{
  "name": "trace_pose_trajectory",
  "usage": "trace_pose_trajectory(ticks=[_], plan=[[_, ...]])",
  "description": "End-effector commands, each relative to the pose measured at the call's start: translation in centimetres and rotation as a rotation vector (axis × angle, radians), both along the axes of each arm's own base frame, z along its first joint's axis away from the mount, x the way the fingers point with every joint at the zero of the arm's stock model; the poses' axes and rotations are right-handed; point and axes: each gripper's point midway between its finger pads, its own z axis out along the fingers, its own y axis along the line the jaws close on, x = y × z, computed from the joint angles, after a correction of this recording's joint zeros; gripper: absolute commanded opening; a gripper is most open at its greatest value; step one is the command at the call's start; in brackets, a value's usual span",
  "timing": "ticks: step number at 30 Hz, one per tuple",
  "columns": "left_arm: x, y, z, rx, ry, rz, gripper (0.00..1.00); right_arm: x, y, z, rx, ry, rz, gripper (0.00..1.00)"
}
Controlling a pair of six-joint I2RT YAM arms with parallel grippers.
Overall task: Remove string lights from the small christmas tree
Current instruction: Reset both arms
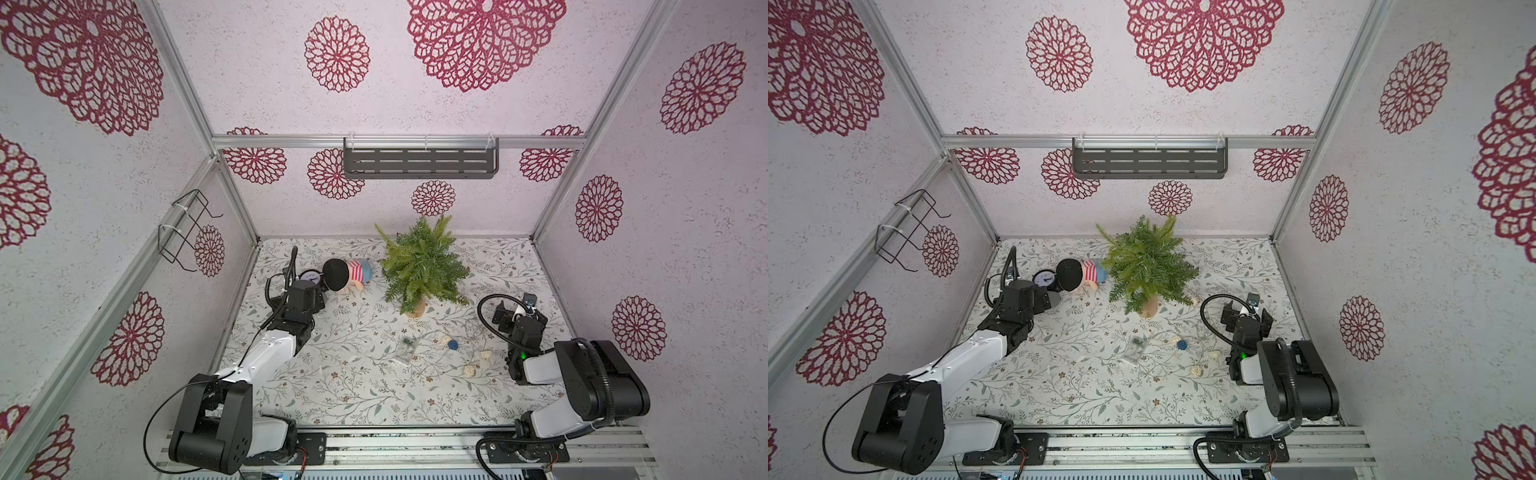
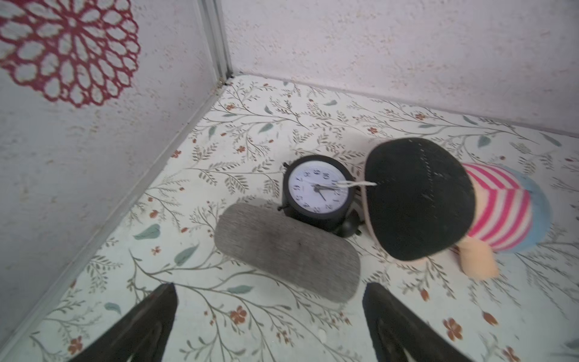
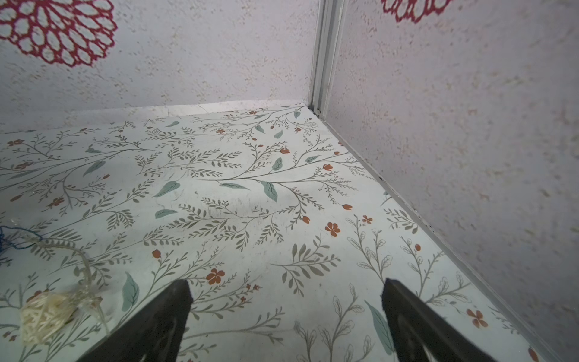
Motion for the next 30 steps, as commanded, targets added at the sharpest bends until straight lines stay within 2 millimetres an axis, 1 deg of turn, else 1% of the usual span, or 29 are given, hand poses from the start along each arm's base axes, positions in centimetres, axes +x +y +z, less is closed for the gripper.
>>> trace_pose_trajectory(ticks=[1, 3, 5, 6, 9, 13, 15, 16, 17, 22, 24, 28, 30], plan=[[1.2, 0.9, 3.0, 0.09, -0.123, -0.008, 0.97, 0.4, 0.0, 1.6, -0.005, -0.061, 0.001, 0.99], [1.3, 1.2, 3.0, 0.091, -0.132, -0.01, 0.97, 0.4, 0.0, 1.6, -0.005, -0.061, 0.001, 0.99], [1.4, 1.1, 2.8, 0.091, -0.122, -0.044, 0.97, 0.4, -0.1, 1.5, -0.005, -0.06, -0.001, 0.99], [1.4, 1.1, 2.3, 0.099, -0.1, -0.058, 0.98, 0.4, 0.0, 1.5, -0.005, -0.058, 0.001, 0.99], [0.4, 1.7, 0.5, 0.118, -0.032, -0.031, 0.98, 0.4, 0.0, 1.5, -0.005, -0.058, 0.001, 0.99], [-0.5, 1.9, -1.2, 0.114, -0.101, -0.029, 0.98, 0.4, 0.0, 1.6, -0.005, -0.06, 0.001, 0.99], [-0.4, 1.3, -0.7, 0.125, -0.179, -0.062, 0.99, 0.4, 0.0, 1.5, -0.004, -0.059, 0.0, 0.99], [-0.3, 0.7, -0.4, 0.122, -0.203, -0.101, 1.0, 0.4, 0.0, 1.6, -0.005, -0.059, 0.0, 0.99], [-0.2, 0.6, -0.5, 0.115, -0.203, -0.116, 0.98, 0.4, 0.0, 1.5, -0.005, -0.058, -0.001, 0.99], [0.3, -0.2, -0.7, 0.085, -0.194, -0.196, 0.97, 0.5, 0.0, 1.5, -0.005, -0.058, 0.002, 0.99], [0.8, -0.6, -1.1, 0.037, -0.176, -0.268, 0.91, 0.5, 0.0, 1.6, -0.004, -0.06, 0.002, 0.99], [1.0, -0.4, -1.2, -0.021, -0.18, -0.31, 0.89, 0.5, 0.0, 1.5, -0.005, -0.058, 0.002, 0.99], [0.8, 0.6, -1.1, -0.034, -0.188, -0.264, 0.91, 0.4, 0.0, 1.5, -0.004, -0.058, 0.002, 0.99]])
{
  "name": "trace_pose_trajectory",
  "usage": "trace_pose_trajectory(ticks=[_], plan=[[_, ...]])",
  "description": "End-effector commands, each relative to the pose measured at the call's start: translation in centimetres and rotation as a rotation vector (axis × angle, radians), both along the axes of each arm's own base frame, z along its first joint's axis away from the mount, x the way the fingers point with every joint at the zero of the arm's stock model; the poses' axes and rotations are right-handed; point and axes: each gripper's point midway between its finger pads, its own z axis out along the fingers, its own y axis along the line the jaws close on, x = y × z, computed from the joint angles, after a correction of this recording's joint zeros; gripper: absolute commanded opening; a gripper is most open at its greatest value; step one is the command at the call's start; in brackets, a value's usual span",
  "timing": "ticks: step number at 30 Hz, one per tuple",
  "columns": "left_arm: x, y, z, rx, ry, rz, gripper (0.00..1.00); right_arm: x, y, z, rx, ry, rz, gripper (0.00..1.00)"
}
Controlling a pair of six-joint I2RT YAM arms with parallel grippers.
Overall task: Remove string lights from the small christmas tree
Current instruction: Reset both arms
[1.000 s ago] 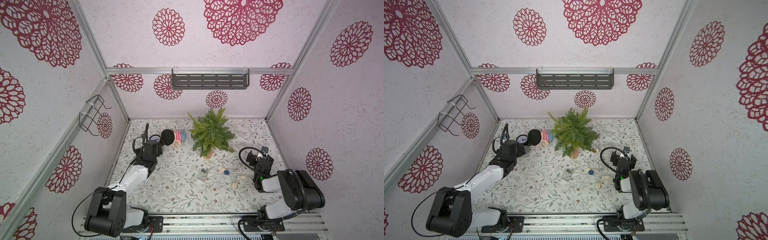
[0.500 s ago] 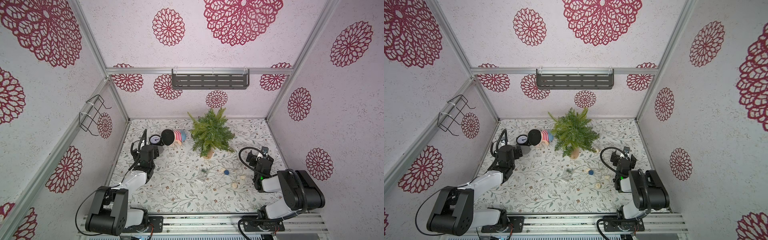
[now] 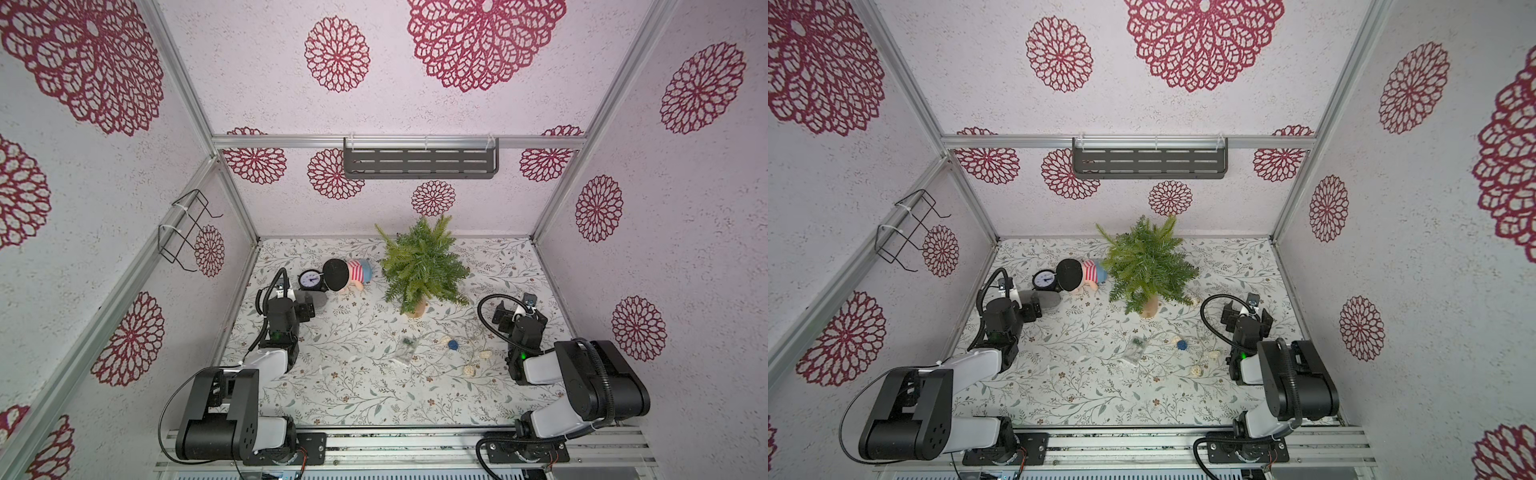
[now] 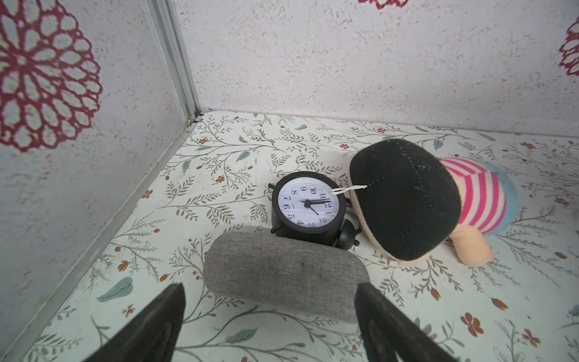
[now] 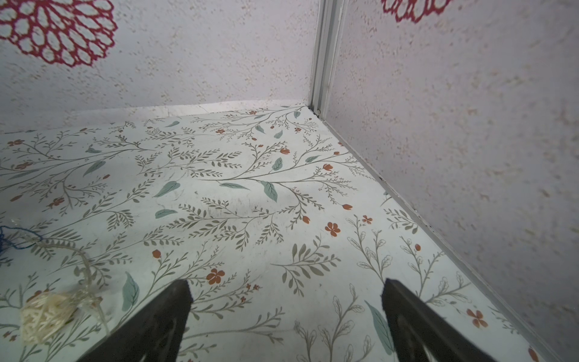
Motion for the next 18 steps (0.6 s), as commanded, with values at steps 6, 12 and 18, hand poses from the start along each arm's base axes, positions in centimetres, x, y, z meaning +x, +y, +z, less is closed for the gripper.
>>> trace_pose_trajectory(ticks=[6, 12, 18], plan=[[0.9, 2.9, 1.3, 0.049, -0.037, 0.105, 0.95, 0.4, 0.0, 1.5, -0.005, -0.057, 0.001, 0.99], [0.2, 4.3, 0.0, 0.016, -0.169, 0.116, 1.0, 0.4, 0.0, 1.5, -0.005, -0.058, 0.002, 0.99], [1.7, 3.5, -1.0, -0.018, -0.071, 0.024, 0.97, 0.4, 0.0, 1.5, -0.004, -0.059, 0.001, 0.99]])
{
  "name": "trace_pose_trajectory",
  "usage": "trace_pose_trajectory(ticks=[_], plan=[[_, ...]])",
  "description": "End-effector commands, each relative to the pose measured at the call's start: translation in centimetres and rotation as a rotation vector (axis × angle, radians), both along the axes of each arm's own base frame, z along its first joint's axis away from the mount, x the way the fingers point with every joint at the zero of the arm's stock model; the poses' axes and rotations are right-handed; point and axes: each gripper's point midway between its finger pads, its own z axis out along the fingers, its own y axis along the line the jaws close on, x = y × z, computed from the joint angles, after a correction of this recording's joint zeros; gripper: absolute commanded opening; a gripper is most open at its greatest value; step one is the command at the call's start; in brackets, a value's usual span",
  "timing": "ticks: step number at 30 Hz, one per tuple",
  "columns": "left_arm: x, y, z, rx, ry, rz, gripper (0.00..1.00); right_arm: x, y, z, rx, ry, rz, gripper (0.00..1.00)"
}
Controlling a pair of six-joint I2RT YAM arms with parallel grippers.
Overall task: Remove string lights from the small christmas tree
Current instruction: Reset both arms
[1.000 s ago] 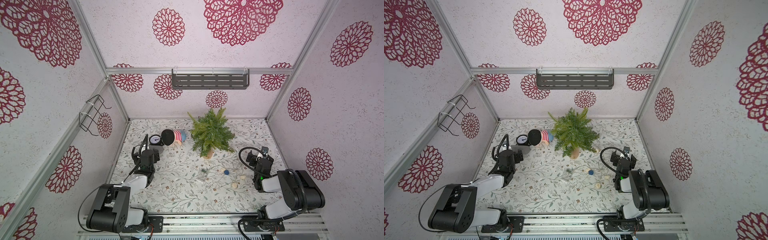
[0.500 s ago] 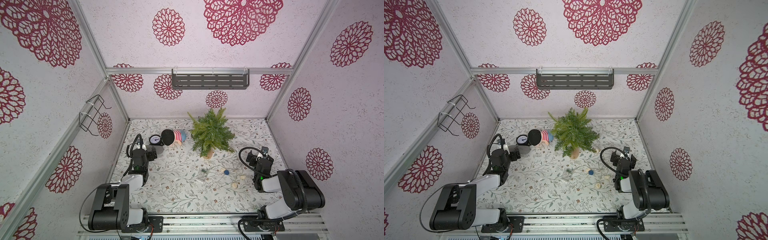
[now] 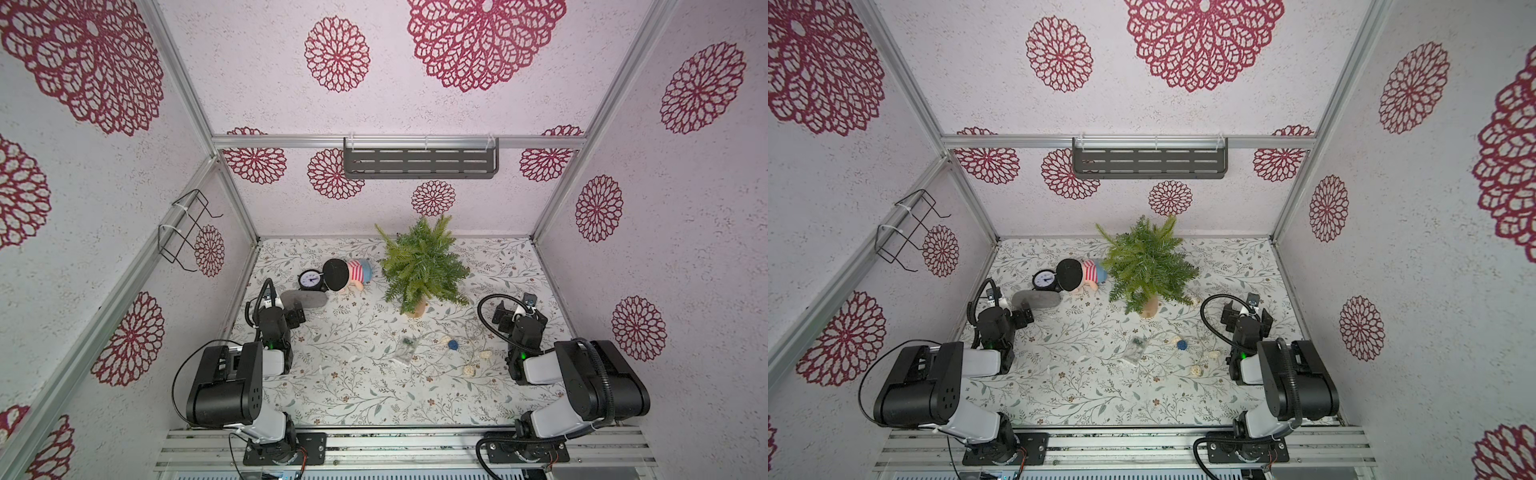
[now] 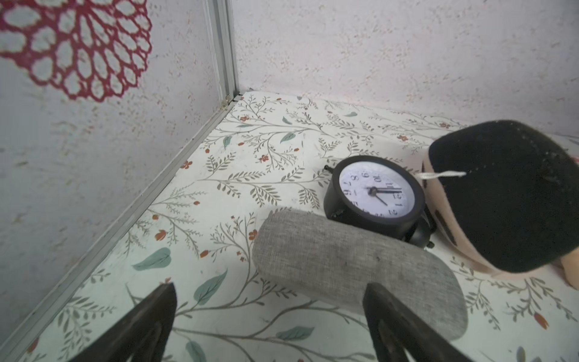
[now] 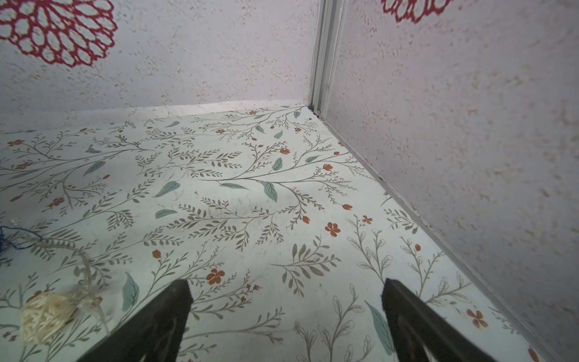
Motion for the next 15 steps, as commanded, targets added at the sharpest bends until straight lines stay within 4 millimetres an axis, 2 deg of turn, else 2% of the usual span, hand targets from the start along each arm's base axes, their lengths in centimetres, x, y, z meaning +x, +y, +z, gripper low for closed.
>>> trace_pose_trajectory(ticks=[1, 4, 15], plan=[[1.9, -0.6, 2.1, -0.062, -0.058, -0.121, 0.97, 0.4, 0.0, 1.5, -0.005, -0.059, -0.001, 0.99], [1.9, -1.7, 2.5, -0.077, -0.1, -0.223, 0.97, 0.4, 0.0, 1.5, -0.006, -0.059, 0.001, 0.99], [1.7, -1.7, 2.4, -0.069, -0.092, -0.206, 0.97, 0.4, 0.0, 1.6, -0.005, -0.06, 0.0, 0.99]])
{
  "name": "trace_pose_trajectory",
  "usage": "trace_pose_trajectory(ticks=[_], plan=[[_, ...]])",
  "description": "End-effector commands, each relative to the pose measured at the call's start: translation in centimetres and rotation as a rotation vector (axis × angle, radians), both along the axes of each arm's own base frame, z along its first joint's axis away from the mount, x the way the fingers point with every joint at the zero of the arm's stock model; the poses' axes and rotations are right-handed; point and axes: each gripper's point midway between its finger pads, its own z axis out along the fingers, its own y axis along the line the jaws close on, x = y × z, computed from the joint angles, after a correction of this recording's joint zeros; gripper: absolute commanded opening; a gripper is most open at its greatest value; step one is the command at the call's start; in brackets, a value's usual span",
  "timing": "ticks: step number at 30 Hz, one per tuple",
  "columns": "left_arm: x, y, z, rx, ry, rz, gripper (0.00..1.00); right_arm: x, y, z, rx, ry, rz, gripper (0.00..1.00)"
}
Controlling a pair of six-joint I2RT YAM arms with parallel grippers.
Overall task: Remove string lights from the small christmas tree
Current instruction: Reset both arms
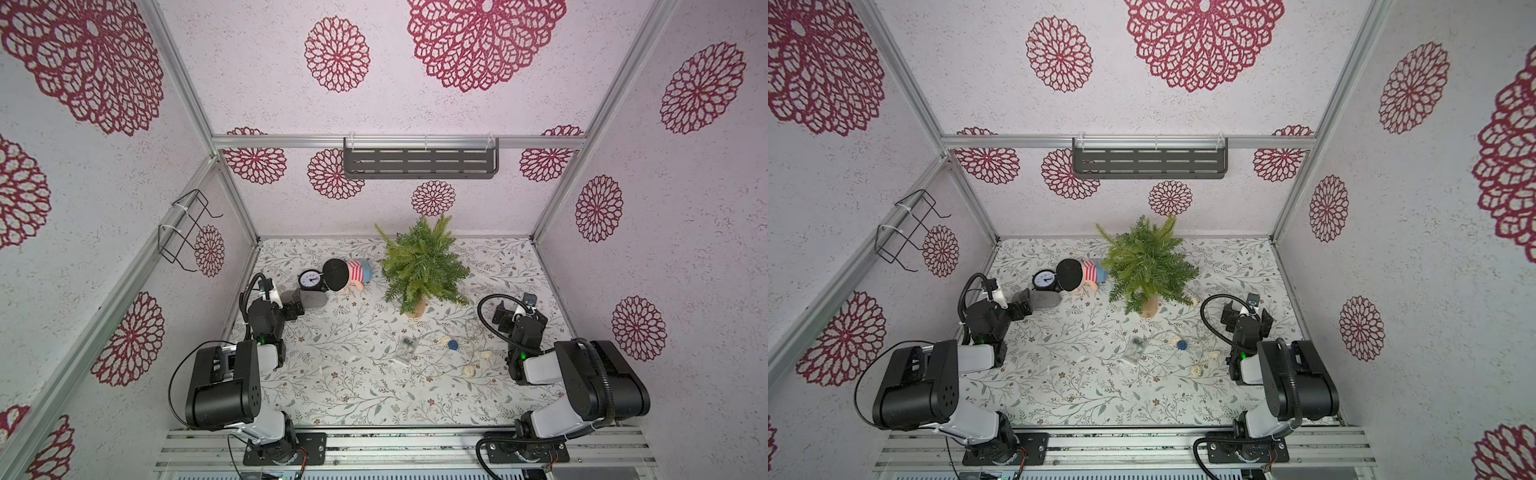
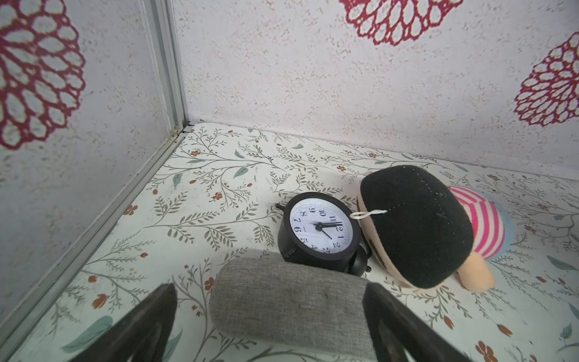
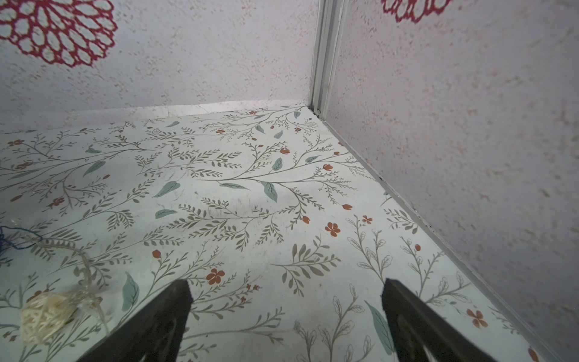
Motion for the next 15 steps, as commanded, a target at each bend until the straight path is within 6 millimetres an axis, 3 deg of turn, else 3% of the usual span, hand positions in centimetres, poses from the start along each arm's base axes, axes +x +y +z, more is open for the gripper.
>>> trace_pose_trajectory(ticks=[1, 7, 15], plan=[[0.0, -0.5, 0.2, 0.009, -0.011, -0.025, 0.97, 0.4, 0.0, 1.6, -0.005, -0.06, -0.001, 0.99], [0.0, 0.8, 0.0, 0.001, -0.001, 0.047, 0.97, 0.7, 0.2, 1.4, -0.007, -0.046, 0.011, 0.99], [-0.1, 0.8, 0.0, 0.02, 0.006, 0.075, 0.97, 0.6, 0.3, 1.5, -0.004, -0.053, 0.027, 0.99]])
